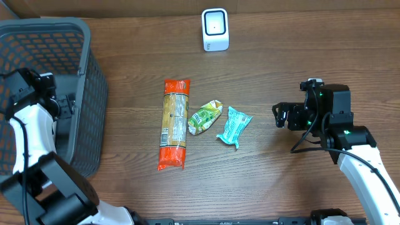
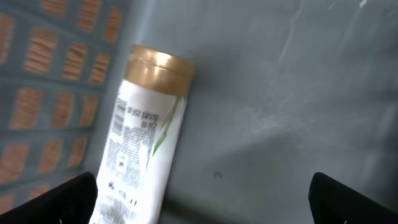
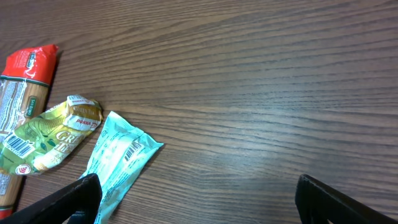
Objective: Scan the item barcode
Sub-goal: 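Reach the left gripper into the basket and grasp the white tube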
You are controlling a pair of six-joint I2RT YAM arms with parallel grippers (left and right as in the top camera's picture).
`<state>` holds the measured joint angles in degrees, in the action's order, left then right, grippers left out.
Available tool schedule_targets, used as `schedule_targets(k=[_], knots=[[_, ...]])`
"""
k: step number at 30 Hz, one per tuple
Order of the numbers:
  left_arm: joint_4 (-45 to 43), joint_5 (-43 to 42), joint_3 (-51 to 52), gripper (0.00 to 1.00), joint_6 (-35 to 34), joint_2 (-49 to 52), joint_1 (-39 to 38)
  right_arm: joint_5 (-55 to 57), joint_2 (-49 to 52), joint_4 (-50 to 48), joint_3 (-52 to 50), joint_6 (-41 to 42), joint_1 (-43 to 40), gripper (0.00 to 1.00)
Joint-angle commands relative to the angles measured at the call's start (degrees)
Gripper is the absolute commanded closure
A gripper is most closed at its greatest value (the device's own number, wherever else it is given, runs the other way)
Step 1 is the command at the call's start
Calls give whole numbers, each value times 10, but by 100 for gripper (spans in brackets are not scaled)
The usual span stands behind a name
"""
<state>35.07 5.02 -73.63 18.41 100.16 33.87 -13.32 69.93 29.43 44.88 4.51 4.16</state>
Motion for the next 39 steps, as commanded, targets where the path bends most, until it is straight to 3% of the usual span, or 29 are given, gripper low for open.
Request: schedule_targets(k=[1, 17, 19, 21, 25, 26, 27, 34, 39], knots=[[-13, 10, 2, 0, 38, 25, 7, -3, 2, -3, 9, 3, 0, 0], [-16, 9, 2, 3, 49, 100, 59, -3, 2, 5, 9, 3, 0, 0], [-14, 5, 2, 12, 49, 106, 59, -3, 2, 5, 9, 3, 0, 0], [-12, -13, 2, 32, 49, 111, 59, -3, 3, 4, 9, 3, 0, 0], [-1, -81, 2, 77, 46, 120, 58, -3, 3, 4, 9, 3, 0, 0], [2, -92, 3, 92, 39, 122, 57, -3, 3, 4, 9, 3, 0, 0], [4, -97, 3, 96, 26, 123, 56, -3, 3, 4, 9, 3, 0, 0], [20, -98, -9, 96, -48, 113, 38, -3, 3, 5, 9, 3, 0, 0], [90, -100, -105, 96, -72, 71, 18, -3, 3, 5, 9, 3, 0, 0]])
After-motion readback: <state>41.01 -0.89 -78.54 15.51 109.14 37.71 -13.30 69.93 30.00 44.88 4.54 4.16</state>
